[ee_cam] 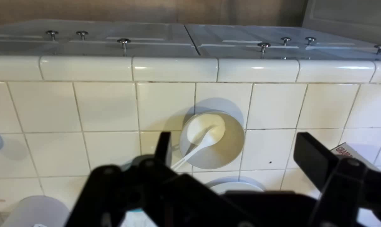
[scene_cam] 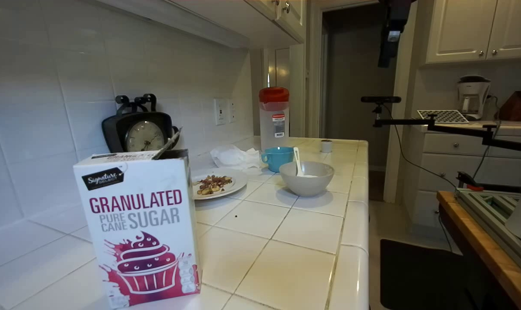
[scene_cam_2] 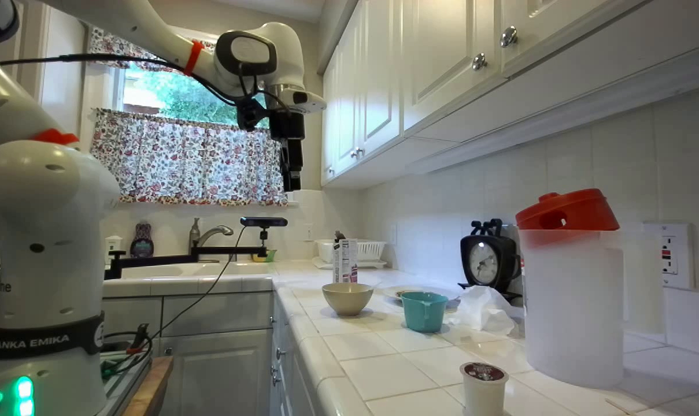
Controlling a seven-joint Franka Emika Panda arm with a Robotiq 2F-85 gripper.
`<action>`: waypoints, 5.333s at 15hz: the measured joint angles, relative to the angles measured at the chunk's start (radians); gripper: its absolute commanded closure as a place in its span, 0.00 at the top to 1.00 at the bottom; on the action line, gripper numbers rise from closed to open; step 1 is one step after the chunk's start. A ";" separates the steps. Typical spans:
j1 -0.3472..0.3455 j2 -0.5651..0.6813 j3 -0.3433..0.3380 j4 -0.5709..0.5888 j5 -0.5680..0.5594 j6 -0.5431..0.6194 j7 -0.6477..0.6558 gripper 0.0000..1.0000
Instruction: Move the container to the left
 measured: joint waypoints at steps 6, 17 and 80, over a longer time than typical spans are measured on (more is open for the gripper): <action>-0.126 0.001 -0.014 -0.003 0.026 0.000 0.166 1.00; -0.352 0.128 -0.092 0.024 0.062 0.149 0.426 1.00; -0.419 1.287 -0.292 1.033 0.448 0.540 0.909 0.09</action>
